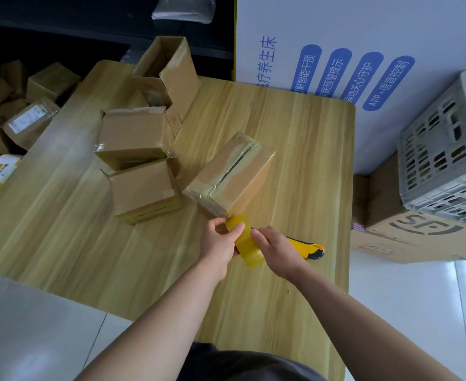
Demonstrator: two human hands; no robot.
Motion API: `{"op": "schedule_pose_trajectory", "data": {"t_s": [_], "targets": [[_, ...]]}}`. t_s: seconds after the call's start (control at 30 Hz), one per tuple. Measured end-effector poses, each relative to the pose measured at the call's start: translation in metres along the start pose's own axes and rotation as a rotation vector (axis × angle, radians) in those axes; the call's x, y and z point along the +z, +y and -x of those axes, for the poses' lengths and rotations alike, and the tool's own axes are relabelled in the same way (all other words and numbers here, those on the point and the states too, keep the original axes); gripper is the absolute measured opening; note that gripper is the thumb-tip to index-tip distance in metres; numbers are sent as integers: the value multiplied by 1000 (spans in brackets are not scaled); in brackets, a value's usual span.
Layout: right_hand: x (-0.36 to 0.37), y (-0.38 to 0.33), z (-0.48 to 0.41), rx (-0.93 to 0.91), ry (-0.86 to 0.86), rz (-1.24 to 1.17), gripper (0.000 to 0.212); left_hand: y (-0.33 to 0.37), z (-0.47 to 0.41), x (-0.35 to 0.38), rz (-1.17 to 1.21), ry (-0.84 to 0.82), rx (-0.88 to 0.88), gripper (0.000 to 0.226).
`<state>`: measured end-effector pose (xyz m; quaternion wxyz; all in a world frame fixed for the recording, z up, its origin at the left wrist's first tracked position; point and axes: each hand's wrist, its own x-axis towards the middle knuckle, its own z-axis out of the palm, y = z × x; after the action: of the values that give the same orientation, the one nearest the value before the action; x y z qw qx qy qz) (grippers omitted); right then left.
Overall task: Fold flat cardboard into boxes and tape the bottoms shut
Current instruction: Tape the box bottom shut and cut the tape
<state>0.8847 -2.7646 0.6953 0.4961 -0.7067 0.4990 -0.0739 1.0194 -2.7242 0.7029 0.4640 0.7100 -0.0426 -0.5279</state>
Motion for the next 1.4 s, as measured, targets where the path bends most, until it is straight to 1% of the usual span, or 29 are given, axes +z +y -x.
{"op": "schedule_pose_trajectory", "data": {"t_s": [0.1, 0.17, 0.2, 0.3, 0.33, 0.4, 0.47, 0.53, 0.6, 0.67, 0.77, 0.83, 0.87, 0.93, 1.07, 1.23, 1.3, 1.33, 1.4], "targets": [[-10, 21, -7, 24, 41, 68, 37, -3, -3, -1, -39, 43, -3, 33], [-16, 42, -14, 59, 90, 204, 26, -3, -5, -2, -54, 70, 8, 30], [-20, 50, -16, 105, 76, 297, 27, -2, -5, -2, -58, 79, 11, 28], [-24, 69, -23, 198, -23, 542, 48, 1, -5, -1, -64, 100, 9, 22], [-24, 72, -25, 195, -31, 580, 50, 2, -5, -2, -66, 109, 10, 20], [-21, 76, -29, 165, -2, 611, 45, 5, -6, -2, -76, 123, 17, 17], [-20, 79, -35, 152, 7, 615, 39, 7, -7, -4, -77, 127, 19, 15], [-24, 78, -38, 137, -48, 588, 36, 8, -8, -6, -63, 129, 15, 15], [-34, 72, -38, 115, -114, 493, 32, 8, -9, -7, -44, 129, 16, 15], [-49, 61, -36, 88, -138, 359, 27, 8, -10, -8, -38, 131, 23, 15], [-77, 38, -32, -24, -122, 222, 20, 10, -8, -6, -36, 131, 28, 15], [-92, 20, -30, -103, -125, 197, 13, 11, -7, -6, -25, 126, 30, 15], [-98, 11, -28, -139, -132, 212, 14, 11, -6, -6, -27, 126, 31, 15], [-105, -6, -28, -200, -138, 281, 19, 12, -5, -6, -39, 125, 34, 13], [-106, -35, -34, -280, -133, 545, 27, 16, -3, -5, -62, 138, 51, 12], [-99, -62, -44, -319, -127, 875, 32, 19, -4, -6, -87, 155, 75, 13], [-94, -61, -51, -250, -140, 1054, 34, 20, -6, -7, -117, 145, 94, 12], [-92, -55, -52, -176, -161, 1088, 35, 21, -5, -8, -144, 142, 106, 11], [-88, -34, -53, -61, -193, 1020, 34, 22, -6, -11, -139, 150, 110, 10]]}}
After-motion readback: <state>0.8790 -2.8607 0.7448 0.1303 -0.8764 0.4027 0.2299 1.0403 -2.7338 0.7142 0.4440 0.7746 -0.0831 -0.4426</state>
